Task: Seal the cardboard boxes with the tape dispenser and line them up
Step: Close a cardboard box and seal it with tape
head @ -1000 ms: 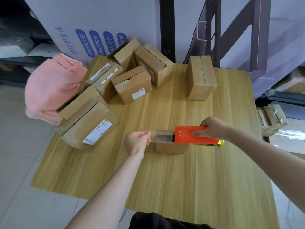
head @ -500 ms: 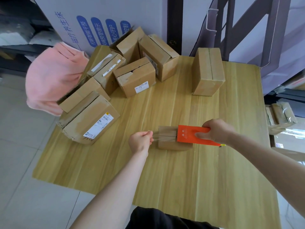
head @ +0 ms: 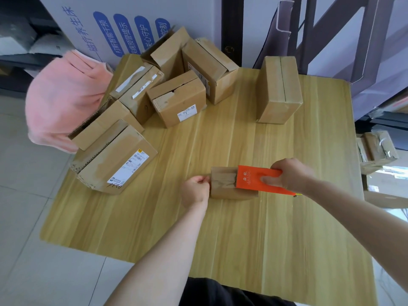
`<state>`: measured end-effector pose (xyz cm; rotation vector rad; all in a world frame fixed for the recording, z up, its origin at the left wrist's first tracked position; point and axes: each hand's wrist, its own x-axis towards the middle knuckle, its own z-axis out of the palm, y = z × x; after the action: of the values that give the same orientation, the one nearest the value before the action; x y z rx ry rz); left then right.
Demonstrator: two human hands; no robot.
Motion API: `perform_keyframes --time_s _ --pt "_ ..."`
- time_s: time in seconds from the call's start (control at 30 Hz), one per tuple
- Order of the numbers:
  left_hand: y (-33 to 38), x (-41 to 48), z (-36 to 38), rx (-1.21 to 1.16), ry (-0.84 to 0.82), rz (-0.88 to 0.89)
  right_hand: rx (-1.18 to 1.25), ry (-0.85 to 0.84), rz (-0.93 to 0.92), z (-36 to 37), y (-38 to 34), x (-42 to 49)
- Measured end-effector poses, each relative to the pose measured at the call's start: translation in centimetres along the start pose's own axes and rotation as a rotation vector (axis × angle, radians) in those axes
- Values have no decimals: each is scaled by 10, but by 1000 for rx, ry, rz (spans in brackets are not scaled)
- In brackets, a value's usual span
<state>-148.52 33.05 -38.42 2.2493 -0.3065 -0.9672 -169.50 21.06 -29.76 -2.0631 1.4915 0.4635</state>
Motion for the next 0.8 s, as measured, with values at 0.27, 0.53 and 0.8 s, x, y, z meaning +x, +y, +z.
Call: perform_keyframes --time_s 0.27,0.53,0.8 --pt "-8 -9 -12 70 66 128 53 2 1 3 2 -1" --pt "2 -16 11 238 -168 330 128 64 58 15 -1 -12" --pt "45 9 41 543 -236 936 198 44 36 18 12 -8"
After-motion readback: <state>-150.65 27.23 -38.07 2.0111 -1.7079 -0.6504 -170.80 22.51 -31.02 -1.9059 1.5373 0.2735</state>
